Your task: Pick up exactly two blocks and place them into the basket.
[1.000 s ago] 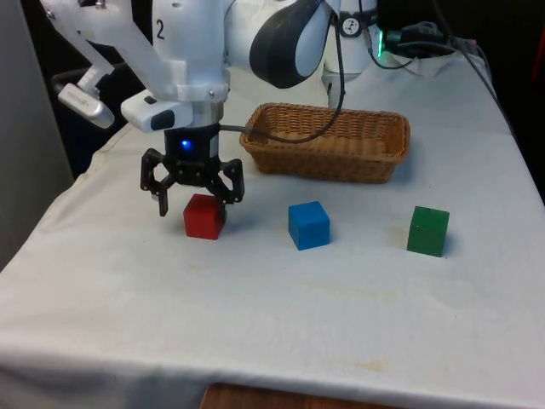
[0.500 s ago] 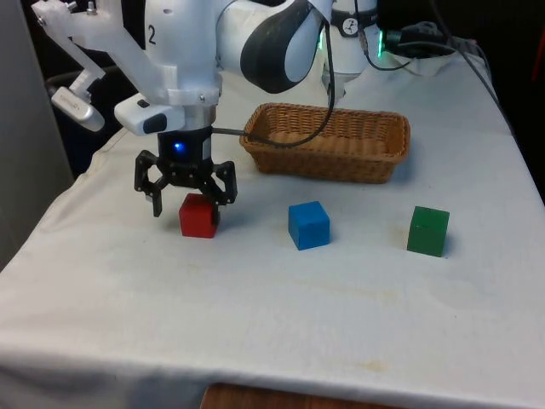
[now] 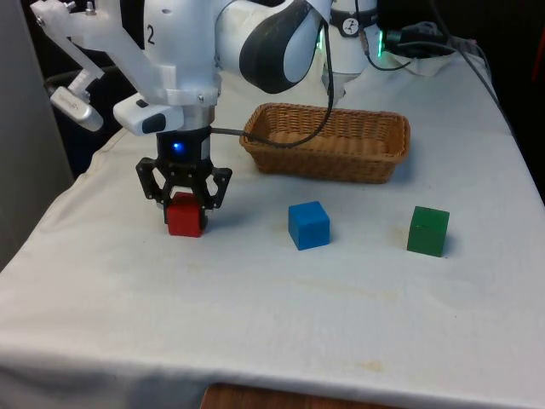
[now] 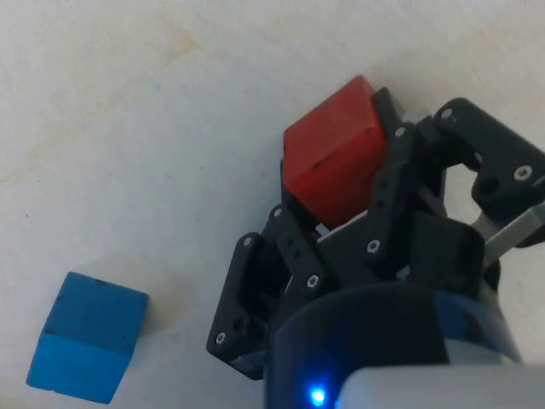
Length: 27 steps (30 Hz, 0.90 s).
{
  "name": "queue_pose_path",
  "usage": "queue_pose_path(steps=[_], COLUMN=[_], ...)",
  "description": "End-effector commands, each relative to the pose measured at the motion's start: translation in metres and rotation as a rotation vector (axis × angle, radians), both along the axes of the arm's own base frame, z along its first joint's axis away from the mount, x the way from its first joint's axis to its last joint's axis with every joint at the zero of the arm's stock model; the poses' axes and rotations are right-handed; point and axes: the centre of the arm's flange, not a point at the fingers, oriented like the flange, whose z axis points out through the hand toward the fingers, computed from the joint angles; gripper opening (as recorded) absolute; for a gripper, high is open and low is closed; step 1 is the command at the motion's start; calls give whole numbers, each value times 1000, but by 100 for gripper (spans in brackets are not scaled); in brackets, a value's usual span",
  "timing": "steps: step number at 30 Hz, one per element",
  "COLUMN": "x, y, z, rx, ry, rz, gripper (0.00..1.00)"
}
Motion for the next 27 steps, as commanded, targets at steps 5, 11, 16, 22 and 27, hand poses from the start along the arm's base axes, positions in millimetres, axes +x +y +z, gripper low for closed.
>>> queue_pose_path(steps=[5, 11, 16, 22, 27], x=[0, 0, -2, -15, -24], y=[-1, 1, 1, 7, 10], z=[3, 24, 34, 61, 78], rx=[-1, -1, 9, 11, 16], ry=[-4, -13, -12, -11, -8], rz=[-1, -1, -2, 9, 18], gripper=[0, 1, 1, 1, 1])
